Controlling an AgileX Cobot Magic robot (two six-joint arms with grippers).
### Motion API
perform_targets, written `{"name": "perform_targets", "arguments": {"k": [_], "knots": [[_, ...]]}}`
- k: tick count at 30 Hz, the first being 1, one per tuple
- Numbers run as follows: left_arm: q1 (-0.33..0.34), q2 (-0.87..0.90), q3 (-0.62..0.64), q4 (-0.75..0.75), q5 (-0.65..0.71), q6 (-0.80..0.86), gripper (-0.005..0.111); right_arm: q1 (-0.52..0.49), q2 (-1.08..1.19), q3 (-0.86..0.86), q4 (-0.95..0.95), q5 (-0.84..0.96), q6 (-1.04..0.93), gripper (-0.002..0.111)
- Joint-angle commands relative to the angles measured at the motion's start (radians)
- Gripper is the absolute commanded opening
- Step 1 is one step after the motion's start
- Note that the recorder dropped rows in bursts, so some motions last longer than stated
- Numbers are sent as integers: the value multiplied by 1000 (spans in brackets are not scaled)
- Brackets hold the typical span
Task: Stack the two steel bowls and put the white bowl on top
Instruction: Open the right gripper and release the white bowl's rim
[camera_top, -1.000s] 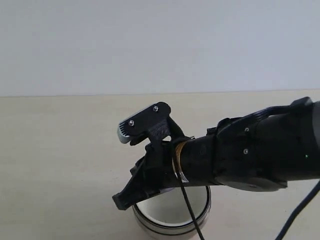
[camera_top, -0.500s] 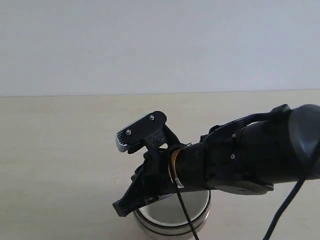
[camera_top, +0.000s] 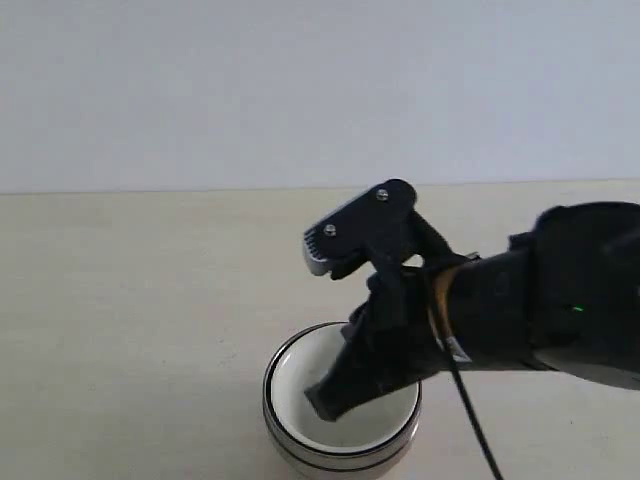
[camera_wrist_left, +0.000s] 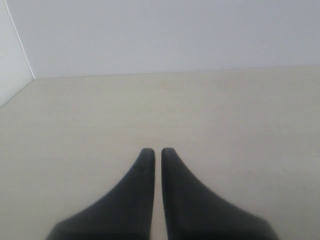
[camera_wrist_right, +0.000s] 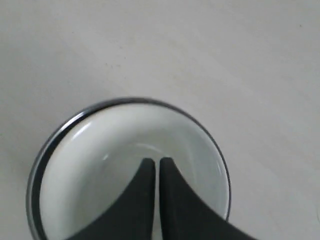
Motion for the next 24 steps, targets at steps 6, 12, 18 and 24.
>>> {"name": "perform_targets", "arguments": {"k": [6, 12, 18, 24], "knots": [[1, -3, 3, -3, 0, -11, 4, -2, -120, 185, 33, 45, 76, 0], [1, -3, 3, -3, 0, -11, 4, -4, -22, 177, 19, -63, 76, 0], [1, -3, 3, -3, 0, -11, 4, -4, -22, 107, 17, 32, 51, 0], [1, -3, 3, -3, 0, -11, 4, -4, -16, 105, 26, 0, 71, 0]]}}
